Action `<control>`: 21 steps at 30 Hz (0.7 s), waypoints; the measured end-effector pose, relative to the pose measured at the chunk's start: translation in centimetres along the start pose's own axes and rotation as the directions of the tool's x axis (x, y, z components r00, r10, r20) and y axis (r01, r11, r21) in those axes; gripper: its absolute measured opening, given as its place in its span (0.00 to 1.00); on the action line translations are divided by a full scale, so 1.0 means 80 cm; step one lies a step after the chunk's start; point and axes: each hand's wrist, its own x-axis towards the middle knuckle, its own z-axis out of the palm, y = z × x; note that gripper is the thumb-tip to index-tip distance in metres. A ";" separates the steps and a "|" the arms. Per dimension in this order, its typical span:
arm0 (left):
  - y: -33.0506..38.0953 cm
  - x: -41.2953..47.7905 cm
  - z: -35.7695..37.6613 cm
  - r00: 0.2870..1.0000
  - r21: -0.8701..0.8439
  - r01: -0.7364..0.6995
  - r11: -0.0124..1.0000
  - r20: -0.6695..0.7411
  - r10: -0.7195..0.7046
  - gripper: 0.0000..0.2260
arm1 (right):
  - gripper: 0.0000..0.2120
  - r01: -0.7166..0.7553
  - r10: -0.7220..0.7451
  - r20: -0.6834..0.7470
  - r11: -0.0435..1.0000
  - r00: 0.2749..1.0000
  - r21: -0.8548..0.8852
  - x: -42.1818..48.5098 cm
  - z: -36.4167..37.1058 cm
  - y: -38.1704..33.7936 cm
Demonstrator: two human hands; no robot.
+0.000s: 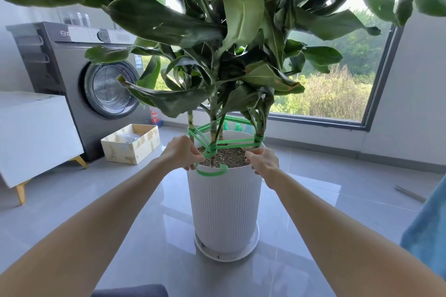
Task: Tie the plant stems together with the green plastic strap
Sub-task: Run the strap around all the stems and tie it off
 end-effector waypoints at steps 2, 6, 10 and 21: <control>0.002 0.002 0.005 1.000 -0.062 0.028 0.998 0.014 -0.028 0.08 | 0.04 0.008 -0.011 0.111 1.000 0.994 0.030 -0.005 -0.002 -0.003; 0.006 0.005 0.012 0.990 -0.181 0.137 0.974 0.047 -0.131 0.09 | 0.04 0.032 -0.041 0.353 0.999 0.935 0.032 -0.018 -0.005 -0.012; 0.007 0.011 0.015 0.976 -0.232 0.214 0.949 0.080 -0.200 0.12 | 0.07 0.039 -0.009 0.535 0.998 0.845 -0.045 -0.023 -0.004 -0.012; 0.014 0.025 0.043 0.970 -0.315 0.241 0.918 0.071 -0.231 0.14 | 0.21 0.045 0.136 0.699 0.971 0.703 -0.234 -0.030 0.006 -0.007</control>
